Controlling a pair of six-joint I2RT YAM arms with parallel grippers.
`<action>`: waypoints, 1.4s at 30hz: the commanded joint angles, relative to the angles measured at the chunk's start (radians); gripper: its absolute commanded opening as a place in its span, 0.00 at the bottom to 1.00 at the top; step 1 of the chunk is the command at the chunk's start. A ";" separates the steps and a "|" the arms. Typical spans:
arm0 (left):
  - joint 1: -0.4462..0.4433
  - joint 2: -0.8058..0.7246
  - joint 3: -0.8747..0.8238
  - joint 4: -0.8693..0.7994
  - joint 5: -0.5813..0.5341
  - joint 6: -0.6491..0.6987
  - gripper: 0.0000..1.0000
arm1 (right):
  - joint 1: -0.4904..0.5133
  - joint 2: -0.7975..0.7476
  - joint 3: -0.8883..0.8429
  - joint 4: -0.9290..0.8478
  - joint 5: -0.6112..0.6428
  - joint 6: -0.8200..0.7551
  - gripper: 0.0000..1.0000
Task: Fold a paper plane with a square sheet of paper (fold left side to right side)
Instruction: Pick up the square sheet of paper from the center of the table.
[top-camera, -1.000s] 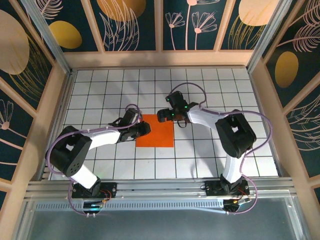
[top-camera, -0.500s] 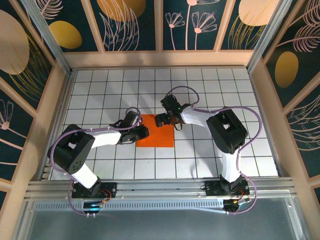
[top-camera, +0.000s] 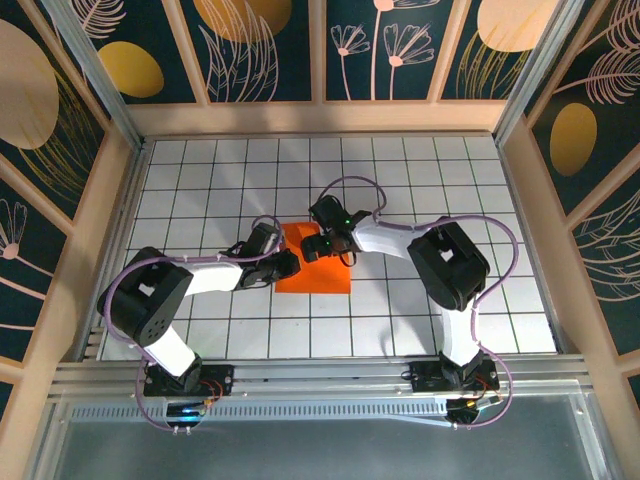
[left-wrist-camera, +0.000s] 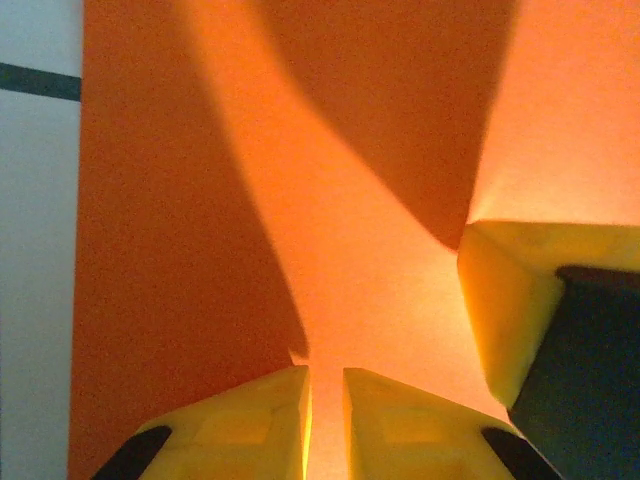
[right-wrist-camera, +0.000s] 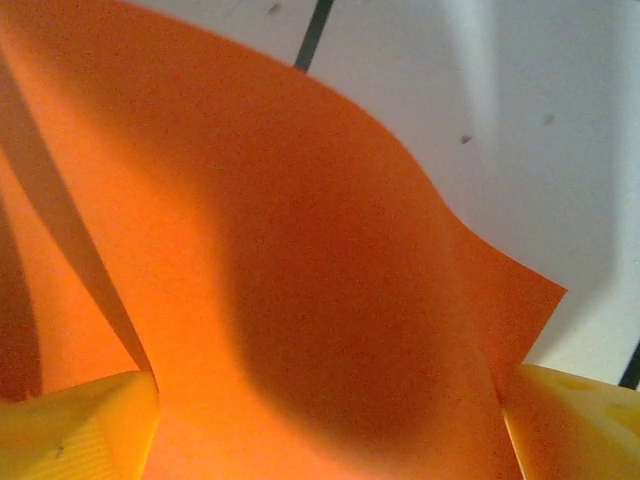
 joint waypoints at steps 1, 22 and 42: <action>-0.010 0.025 -0.027 -0.011 0.026 -0.028 0.17 | 0.010 -0.015 0.018 -0.044 -0.044 0.021 0.82; 0.038 -0.178 -0.023 -0.009 0.034 0.042 0.39 | -0.088 -0.132 -0.072 0.048 -0.337 -0.011 0.28; 0.215 -0.688 -0.256 0.591 0.377 0.081 0.99 | -0.287 -0.616 -0.088 0.036 -0.882 -0.104 0.19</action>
